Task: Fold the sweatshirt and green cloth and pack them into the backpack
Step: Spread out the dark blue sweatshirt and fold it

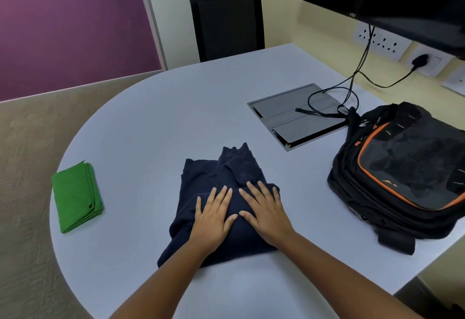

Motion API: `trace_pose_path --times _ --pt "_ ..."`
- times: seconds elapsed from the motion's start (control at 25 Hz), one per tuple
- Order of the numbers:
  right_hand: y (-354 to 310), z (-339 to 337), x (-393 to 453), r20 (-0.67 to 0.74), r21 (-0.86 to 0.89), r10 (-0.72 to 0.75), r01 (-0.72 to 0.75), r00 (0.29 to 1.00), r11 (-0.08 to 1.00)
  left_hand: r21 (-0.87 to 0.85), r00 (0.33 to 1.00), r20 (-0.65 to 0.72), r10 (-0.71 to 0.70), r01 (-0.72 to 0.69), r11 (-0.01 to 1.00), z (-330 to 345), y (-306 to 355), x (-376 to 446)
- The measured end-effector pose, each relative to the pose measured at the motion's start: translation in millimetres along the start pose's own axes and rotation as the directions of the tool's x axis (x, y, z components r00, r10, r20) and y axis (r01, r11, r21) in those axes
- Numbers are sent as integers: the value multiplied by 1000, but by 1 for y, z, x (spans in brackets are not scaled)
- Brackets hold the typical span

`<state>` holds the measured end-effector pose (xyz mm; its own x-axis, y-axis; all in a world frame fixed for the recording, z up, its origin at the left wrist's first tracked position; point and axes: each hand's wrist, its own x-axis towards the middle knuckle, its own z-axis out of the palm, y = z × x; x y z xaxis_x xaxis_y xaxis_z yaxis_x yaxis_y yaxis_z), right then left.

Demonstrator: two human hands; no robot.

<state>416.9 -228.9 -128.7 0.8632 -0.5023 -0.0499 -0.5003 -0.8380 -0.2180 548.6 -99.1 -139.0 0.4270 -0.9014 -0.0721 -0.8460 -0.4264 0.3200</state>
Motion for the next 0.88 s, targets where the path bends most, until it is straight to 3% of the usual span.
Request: trace_pose_path --times 0.2,0.4,0.6,0.72,0.88 --pt "5 12 11 15 150 13 -15 1000 989 -118 999 51 5 1 993 5 -12 13" --pt "13 11 31 103 226 37 -60 994 972 -279 957 218 -189 247 928 -3 -27 47" --pt "24 14 44 163 319 100 -149 981 936 -284 957 178 -231 274 919 3 -55 56" --pt "37 4 45 237 464 111 -213 965 860 -314 947 174 -271 314 896 2 -65 54" --pt "56 -3 21 241 729 151 -282 959 624 -416 962 149 -227 269 868 -7 -75 26"
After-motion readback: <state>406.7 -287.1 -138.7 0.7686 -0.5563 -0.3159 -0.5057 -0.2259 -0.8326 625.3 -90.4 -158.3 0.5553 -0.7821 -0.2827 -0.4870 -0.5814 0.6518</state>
